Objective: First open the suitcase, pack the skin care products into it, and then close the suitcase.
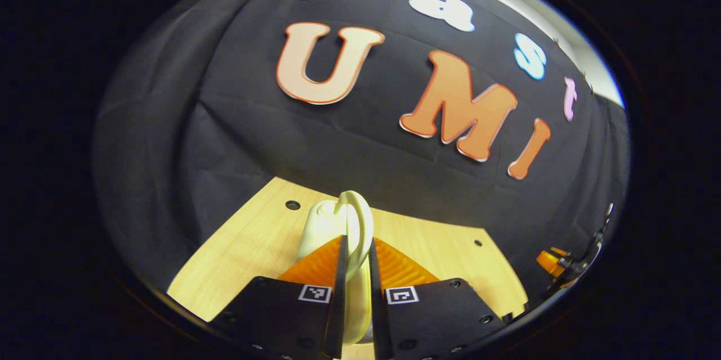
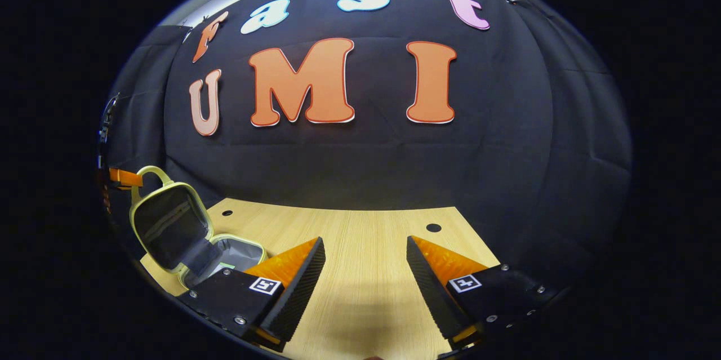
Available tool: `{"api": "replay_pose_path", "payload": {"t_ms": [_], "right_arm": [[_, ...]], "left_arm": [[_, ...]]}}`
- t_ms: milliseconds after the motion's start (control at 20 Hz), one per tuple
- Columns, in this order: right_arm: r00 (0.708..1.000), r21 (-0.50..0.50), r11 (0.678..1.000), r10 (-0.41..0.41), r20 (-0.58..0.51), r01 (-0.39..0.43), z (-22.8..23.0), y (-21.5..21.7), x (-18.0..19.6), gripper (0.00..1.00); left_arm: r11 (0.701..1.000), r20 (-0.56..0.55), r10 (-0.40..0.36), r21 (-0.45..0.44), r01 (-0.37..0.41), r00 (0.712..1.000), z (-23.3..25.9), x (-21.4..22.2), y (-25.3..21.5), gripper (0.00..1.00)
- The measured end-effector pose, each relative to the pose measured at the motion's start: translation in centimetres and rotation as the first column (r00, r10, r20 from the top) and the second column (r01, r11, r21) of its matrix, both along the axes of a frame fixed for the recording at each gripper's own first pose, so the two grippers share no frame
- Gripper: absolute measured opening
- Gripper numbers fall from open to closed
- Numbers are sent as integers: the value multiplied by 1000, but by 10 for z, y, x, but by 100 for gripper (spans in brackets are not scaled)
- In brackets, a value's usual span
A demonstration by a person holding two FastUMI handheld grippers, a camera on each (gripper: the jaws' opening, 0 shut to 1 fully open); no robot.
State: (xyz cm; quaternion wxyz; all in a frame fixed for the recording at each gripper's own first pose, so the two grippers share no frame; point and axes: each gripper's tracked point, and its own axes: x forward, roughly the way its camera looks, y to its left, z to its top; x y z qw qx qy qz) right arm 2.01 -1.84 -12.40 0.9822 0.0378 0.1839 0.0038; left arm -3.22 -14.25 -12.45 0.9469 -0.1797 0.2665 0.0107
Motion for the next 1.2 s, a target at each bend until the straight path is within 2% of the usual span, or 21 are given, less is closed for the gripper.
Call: {"api": "replay_pose_path", "payload": {"t_ms": [150, 250, 500, 650, 800, 900, 1000, 1050, 1100, 1150, 1200], "right_arm": [[1000, 22, 999, 26, 11, -27, 0, -7, -3, 93], [1000, 28, 999, 30, 2, -30, -8, -13, -7, 93], [999, 43, 998, 34, -3, -34, -15, -28, -16, 93], [999, 68, 997, 36, -14, -35, -22, -31, -20, 93], [999, 60, 997, 49, -11, -48, -24, -32, -23, 93], [998, 58, 997, 61, -13, -60, -24, -31, -26, 93], [997, 62, 995, 75, -11, -74, -24, -30, -28, 93], [997, 63, 995, 82, -10, -82, -23, -29, -28, 93], [996, 64, 994, 91, -7, -90, -21, -27, -27, 93], [995, 63, 993, 96, -4, -95, -20, -27, -26, 93], [995, 66, 993, 101, 1, -101, -18, -26, -26, 93]], "left_arm": [[994, -28, -69, 84, 71, 997, -3, 3, -48, 21], [987, -48, -113, 105, 118, 992, -11, 10, -83, 21], [963, -104, -247, 85, 256, 963, -40, 7, -173, 21], [946, -153, -301, 72, 315, 941, -63, 1, -210, 21], [926, -210, -335, 109, 363, 918, -92, 0, -249, 21], [895, -250, -360, 181, 409, 899, -107, -6, -266, 21], [851, -288, -383, 258, 457, 878, -118, -12, -283, 21], [838, -296, -406, 256, 481, 865, -121, -18, -295, 21], [835, -283, -419, 253, 488, 863, -120, -20, -307, 31], [830, -264, -429, 261, 492, 864, -118, -20, -316, 33], [825, -235, -423, 299, 479, 875, -111, -17, -317, 42]]}}
